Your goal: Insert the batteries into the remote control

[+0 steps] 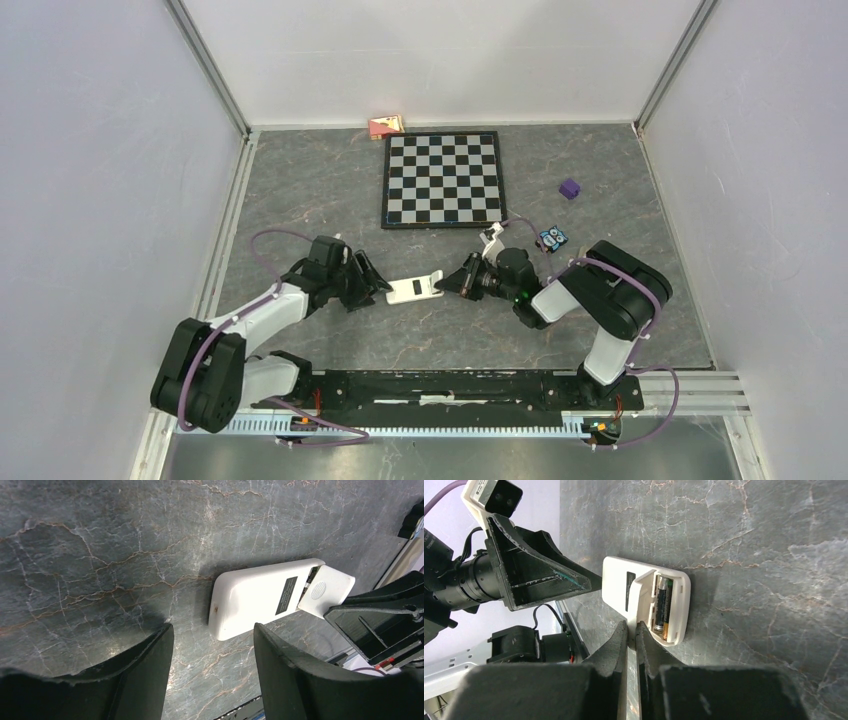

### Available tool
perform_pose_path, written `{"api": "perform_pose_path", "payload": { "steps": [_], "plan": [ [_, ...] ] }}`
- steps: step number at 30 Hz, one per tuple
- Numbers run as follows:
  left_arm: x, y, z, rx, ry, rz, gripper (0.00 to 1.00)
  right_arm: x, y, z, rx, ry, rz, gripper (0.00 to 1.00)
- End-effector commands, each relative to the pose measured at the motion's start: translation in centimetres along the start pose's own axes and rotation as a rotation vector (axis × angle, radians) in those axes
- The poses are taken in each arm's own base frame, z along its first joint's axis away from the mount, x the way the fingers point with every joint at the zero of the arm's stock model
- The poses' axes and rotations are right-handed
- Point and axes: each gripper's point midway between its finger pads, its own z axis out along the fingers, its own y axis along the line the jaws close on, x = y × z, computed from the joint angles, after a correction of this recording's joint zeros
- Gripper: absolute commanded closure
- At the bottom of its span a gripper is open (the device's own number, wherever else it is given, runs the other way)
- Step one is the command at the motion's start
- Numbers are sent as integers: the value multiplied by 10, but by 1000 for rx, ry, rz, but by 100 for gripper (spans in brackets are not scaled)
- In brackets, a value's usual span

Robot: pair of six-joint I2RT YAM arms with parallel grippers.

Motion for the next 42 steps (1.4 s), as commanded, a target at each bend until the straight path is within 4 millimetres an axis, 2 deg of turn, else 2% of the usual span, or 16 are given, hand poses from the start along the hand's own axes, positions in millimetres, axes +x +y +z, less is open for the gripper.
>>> {"api": "perform_pose_path", "payload": {
  "steps": [1,6,14,21,29,42],
  "plan": [
    [-6,0,1,-4,-5,64,34,-9,4,6,-14,-10,-5,100],
    [-5,-2,3,2,9,70,34,-4,5,10,-25,28,-3,100],
    [-5,-2,6,0,19,68,36,-5,23,7,-104,40,-47,100],
    [-6,-2,8,-3,22,67,38,1,16,-1,-82,54,-65,100],
    [-6,0,8,-15,22,63,40,-2,23,-5,-103,31,-54,100],
    [-4,-3,9,3,33,62,44,5,20,2,-133,67,-4,100]
  ]
}}
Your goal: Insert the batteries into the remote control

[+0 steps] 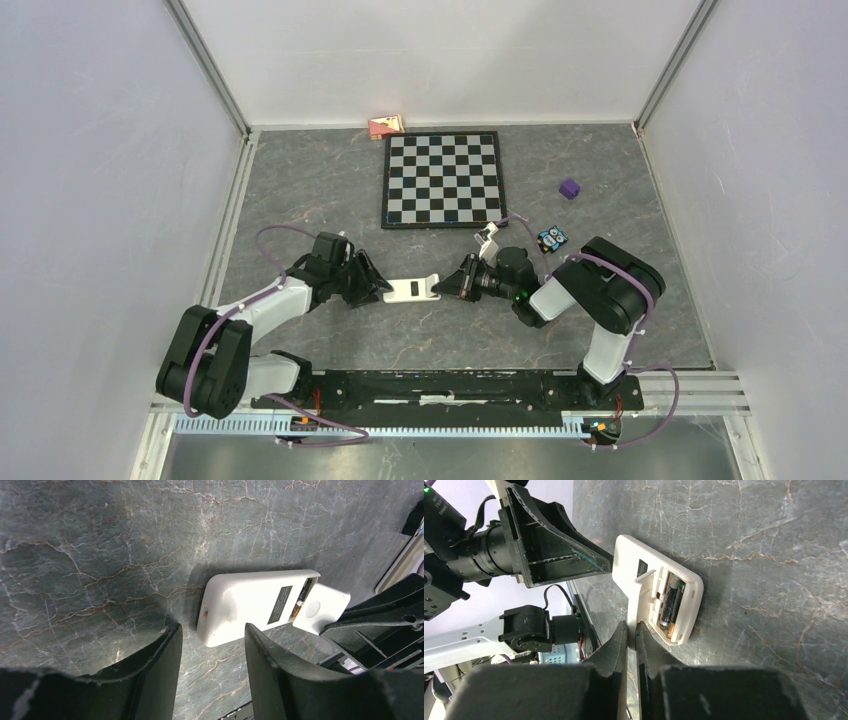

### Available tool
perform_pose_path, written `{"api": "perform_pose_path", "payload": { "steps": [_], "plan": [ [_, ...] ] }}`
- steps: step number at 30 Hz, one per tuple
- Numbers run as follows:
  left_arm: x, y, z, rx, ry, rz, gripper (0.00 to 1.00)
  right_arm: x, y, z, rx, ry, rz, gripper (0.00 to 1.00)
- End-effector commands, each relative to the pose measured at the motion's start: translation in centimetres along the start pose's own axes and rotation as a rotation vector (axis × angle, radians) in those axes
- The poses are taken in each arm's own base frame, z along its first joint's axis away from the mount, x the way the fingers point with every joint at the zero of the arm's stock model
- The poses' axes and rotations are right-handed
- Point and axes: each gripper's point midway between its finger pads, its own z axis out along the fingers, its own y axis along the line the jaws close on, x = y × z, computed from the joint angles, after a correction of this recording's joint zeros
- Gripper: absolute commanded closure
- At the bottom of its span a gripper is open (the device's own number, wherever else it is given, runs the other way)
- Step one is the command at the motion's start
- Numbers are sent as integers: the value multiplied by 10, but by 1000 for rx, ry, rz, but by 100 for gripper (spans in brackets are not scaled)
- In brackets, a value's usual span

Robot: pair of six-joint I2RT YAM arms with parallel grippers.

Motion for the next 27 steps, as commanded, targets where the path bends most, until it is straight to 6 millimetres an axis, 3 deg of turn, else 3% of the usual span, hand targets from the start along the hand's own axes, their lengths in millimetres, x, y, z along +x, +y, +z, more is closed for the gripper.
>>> {"api": "perform_pose_path", "payload": {
  "steps": [1,19,27],
  "plan": [
    [-3,1,1,0,-1,42,45,-4,11,3,-66,-11,0,100],
    [4,-2,3,33,27,12,48,0,-12,6,13,-15,37,100],
    [7,-4,5,50,42,0,50,-5,-12,9,18,-57,68,100]
  ]
}}
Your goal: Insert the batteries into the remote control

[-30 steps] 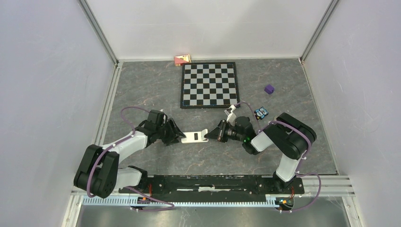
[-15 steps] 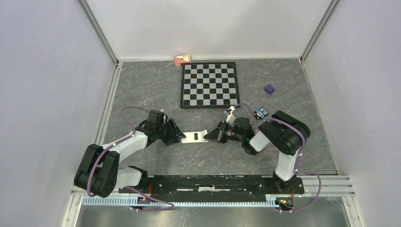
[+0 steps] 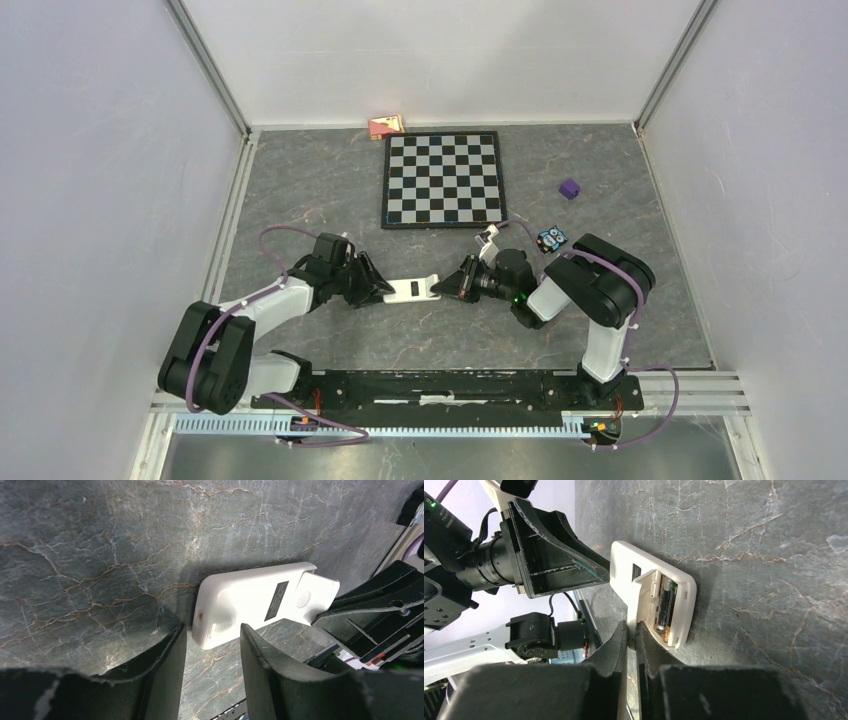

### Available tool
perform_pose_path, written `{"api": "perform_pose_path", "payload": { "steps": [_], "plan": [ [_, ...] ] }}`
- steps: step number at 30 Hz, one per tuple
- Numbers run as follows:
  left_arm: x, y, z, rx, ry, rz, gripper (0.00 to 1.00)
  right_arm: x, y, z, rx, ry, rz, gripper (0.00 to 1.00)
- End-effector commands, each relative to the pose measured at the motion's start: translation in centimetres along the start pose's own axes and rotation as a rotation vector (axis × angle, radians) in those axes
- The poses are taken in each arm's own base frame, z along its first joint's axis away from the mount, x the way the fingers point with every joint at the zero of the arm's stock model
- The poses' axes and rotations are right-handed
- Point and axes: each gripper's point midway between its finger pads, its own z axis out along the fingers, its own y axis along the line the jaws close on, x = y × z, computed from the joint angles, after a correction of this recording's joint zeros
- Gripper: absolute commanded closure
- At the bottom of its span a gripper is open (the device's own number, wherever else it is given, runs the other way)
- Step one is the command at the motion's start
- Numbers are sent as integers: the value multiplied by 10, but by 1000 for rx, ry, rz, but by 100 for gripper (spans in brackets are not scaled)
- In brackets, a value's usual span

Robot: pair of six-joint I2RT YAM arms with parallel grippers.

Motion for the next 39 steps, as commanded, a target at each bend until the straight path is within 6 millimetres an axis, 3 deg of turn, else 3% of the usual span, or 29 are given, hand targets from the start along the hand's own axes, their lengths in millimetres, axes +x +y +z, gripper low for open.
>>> {"api": "perform_pose_path", "payload": {
  "steps": [1,10,17,26,39],
  "plan": [
    [1,1,3,12,7,0,50,-5,-6,4,18,-36,16,100],
    [0,0,4,13,10,11,51,10,-19,2,73,46,3,100],
    [-3,-1,3,4,4,17,50,3,-21,4,136,60,-65,80],
    [-4,0,2,-6,2,27,48,-6,-16,7,171,77,-112,67],
    [-8,-2,2,-11,-3,31,48,-8,-6,1,185,83,-92,60]
  ]
}}
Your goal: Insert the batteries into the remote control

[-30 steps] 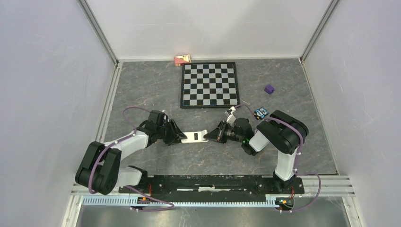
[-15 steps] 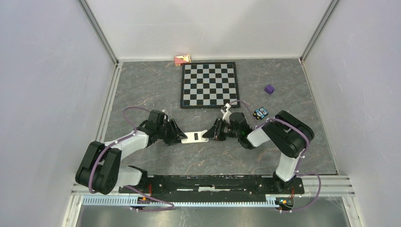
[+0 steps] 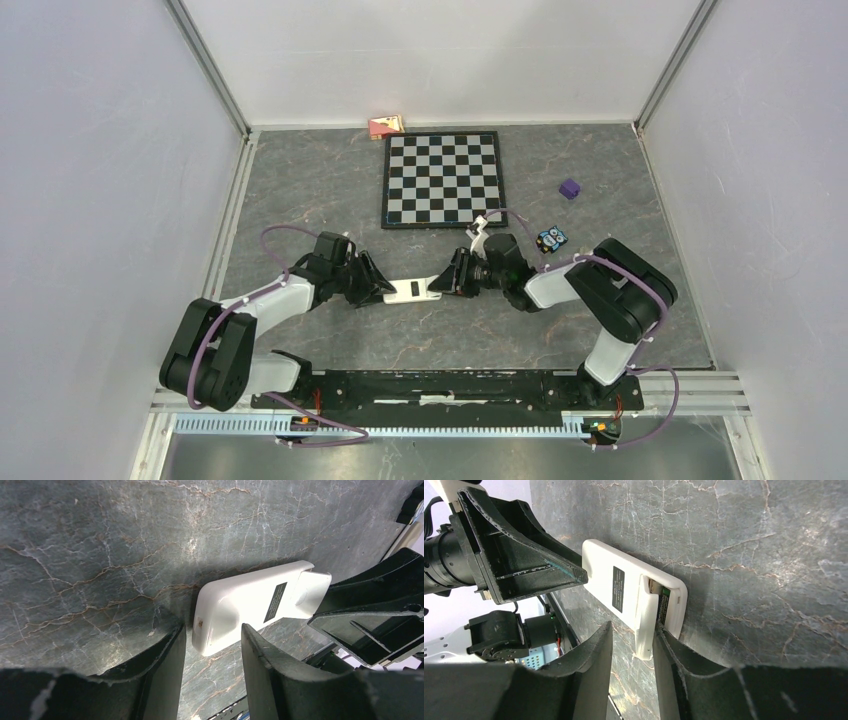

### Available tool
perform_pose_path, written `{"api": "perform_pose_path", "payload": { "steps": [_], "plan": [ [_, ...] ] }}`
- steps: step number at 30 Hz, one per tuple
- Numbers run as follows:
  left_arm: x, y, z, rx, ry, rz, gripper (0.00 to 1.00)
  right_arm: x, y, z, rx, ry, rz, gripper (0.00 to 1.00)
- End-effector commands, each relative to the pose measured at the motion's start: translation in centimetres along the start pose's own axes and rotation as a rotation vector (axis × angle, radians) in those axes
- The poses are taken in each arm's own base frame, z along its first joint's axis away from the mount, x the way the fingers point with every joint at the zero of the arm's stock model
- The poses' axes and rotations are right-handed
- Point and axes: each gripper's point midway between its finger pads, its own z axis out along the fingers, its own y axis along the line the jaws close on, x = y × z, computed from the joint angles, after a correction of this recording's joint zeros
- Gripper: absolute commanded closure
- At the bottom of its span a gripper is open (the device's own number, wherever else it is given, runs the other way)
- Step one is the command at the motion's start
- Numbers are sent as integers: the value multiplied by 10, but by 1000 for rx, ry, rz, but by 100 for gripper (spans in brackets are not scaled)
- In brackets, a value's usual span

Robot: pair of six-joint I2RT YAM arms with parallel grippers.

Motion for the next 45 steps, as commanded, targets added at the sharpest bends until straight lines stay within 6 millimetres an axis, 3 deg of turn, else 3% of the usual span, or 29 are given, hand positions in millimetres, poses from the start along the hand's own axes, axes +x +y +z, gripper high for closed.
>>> {"api": "perform_pose_path", "payload": {
  "steps": [1,19,27,38,45],
  "plan": [
    [-8,1,0,-16,-16,32,48,-4,0,-4,33,-8,-6,60],
    [-8,1,-1,-18,-17,32,47,-15,2,-10,77,-26,-45,62],
    [-11,0,-4,-29,-30,44,46,-26,-3,-19,185,-40,-80,55],
    [-10,9,-2,-72,-18,43,45,-35,-20,-6,261,-29,-182,57],
    [-6,10,0,-73,1,30,48,-22,-23,1,262,21,-204,61]
  ]
}}
